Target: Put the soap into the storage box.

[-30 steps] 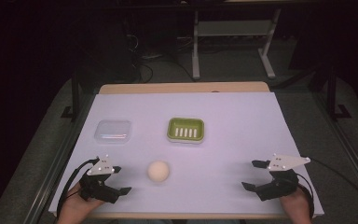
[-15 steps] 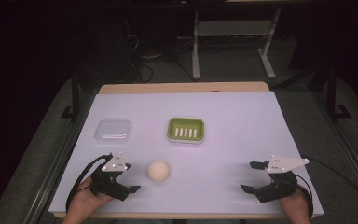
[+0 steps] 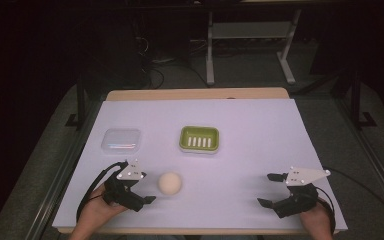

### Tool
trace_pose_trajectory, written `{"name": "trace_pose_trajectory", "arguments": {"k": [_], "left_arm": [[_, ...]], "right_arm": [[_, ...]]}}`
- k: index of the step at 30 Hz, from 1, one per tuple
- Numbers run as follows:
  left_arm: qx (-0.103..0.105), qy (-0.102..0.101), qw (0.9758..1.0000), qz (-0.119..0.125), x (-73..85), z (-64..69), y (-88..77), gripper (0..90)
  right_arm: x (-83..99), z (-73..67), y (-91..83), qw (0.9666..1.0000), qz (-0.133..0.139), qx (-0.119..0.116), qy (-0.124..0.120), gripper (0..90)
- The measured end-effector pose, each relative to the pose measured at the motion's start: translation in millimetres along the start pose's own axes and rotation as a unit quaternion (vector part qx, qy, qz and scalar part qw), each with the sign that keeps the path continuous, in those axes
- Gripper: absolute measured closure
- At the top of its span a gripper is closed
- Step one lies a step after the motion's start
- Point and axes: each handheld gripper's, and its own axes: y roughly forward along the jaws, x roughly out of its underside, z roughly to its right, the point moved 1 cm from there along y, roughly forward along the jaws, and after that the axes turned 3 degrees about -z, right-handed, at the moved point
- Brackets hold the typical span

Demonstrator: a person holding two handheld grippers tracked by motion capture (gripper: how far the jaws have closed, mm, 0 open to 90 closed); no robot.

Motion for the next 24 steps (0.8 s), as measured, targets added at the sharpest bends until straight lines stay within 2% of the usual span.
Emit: {"name": "trace_pose_trajectory", "arguments": {"k": [11, 17, 24], "left_arm": [[0.005, 0.017, 0.9998, -0.009, -12.6, 0.7, 7.7, 18.3], [0.007, 0.012, 0.9997, -0.019, -18.1, -0.4, 14.4, 18.4], [0.006, 0.021, 0.9995, -0.024, -23.1, -0.2, 18.9, 18.4]], "right_arm": [[-0.1, -1.0, 0.4, 1.0000, 0.001, -0.002, -0.001, 13.1], [-0.2, -1.2, 0.8, 1.0000, 0.002, -0.004, -0.003, 13.1], [-0.1, -1.2, 1.2, 1.0000, 0.001, -0.006, -0.003, 13.1]]}}
